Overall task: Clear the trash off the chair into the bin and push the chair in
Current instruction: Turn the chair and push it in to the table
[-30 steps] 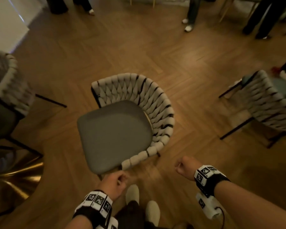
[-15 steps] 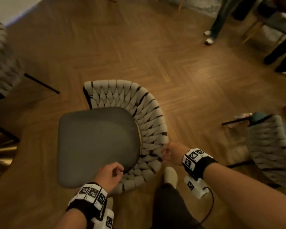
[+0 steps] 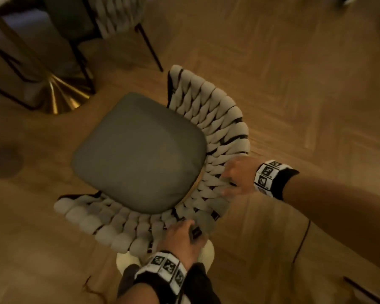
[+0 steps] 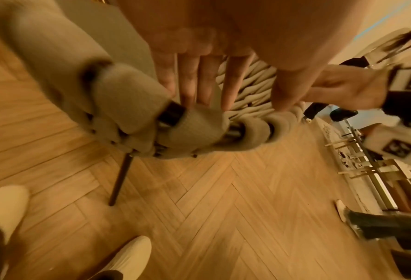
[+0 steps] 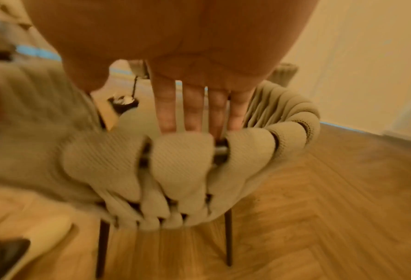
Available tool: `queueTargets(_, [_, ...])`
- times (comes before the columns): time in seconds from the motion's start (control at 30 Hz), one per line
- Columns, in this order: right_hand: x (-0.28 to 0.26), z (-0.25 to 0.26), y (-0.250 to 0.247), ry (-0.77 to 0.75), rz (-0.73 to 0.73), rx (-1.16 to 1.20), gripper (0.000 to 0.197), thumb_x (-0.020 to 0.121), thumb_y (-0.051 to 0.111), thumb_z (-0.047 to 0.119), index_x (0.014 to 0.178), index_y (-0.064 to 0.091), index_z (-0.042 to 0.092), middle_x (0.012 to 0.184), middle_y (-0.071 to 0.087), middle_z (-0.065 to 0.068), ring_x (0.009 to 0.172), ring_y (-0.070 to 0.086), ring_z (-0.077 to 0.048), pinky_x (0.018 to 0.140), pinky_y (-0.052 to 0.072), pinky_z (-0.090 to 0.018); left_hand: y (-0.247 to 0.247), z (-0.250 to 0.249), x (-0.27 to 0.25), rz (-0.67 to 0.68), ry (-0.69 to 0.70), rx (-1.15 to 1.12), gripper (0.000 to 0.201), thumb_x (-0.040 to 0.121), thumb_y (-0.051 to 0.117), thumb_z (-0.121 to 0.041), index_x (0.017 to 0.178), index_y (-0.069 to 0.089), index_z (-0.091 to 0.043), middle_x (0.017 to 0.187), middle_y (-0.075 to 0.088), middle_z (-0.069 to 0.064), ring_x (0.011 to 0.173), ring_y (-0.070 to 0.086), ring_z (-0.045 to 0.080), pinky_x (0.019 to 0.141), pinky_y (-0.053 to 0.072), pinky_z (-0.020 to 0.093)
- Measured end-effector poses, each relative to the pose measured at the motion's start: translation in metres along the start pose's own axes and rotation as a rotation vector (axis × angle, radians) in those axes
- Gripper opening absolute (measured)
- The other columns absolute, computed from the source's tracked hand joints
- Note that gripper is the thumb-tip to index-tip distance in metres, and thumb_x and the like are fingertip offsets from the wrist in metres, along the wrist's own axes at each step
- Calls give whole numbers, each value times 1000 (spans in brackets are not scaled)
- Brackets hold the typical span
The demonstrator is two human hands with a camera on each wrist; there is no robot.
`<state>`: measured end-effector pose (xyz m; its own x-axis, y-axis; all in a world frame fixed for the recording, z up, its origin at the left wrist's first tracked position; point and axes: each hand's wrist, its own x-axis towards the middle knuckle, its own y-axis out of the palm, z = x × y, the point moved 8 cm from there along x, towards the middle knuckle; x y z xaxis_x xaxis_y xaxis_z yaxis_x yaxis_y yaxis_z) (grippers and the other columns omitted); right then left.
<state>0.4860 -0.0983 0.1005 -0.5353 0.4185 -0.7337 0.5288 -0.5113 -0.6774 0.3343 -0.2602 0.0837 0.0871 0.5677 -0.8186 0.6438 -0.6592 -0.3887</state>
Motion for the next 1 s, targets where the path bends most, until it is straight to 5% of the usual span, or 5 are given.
queueTargets(0.13, [25, -28, 13, -110, 48, -116, 109, 65, -5, 88, 128, 55, 22, 128, 62, -6, 125, 48, -29, 108, 37, -47, 27, -32, 41, 4, -9, 170, 85, 73, 49, -73, 138, 24, -25, 143, 41, 3, 127, 43, 29, 105, 39, 47])
queueTargets(0.33, [42, -24, 17, -155, -13, -237, 106, 69, -10, 84, 120, 61, 24, 116, 69, 0, 115, 56, -26, 106, 36, -44, 28, -38, 63, -25, 125, 343, 45, 89, 51, -40, 126, 41, -16, 125, 56, 8, 109, 56, 32, 90, 49, 47])
queueTargets(0.63, [78, 91, -17, -222, -10, -164, 109, 59, 0, 94, 121, 55, 24, 117, 66, -4, 102, 59, -30, 93, 47, -46, -62, 102, 18, -45, 111, 423, 31, 78, 54, -41, 104, 52, -24, 112, 62, 4, 99, 60, 27, 87, 52, 44])
queueTargets(0.8, [120, 179, -57, -181, -36, -155, 103, 53, 12, 100, 81, 65, 17, 73, 68, -6, 62, 60, -28, 65, 55, -40, -135, 203, -7, -122, 104, 537, 43, 72, 45, -66, 104, 51, -40, 111, 66, -9, 98, 61, 18, 91, 48, 42])
queueTargets(1.0, [163, 259, -103, -122, -106, -95, 97, 56, 18, 98, 76, 66, 15, 70, 69, -5, 61, 62, -23, 63, 55, -34, -213, 274, -21, -216, 90, 704, 102, 48, 17, -101, 110, 58, -32, 102, 70, -4, 93, 62, 21, 96, 40, 44])
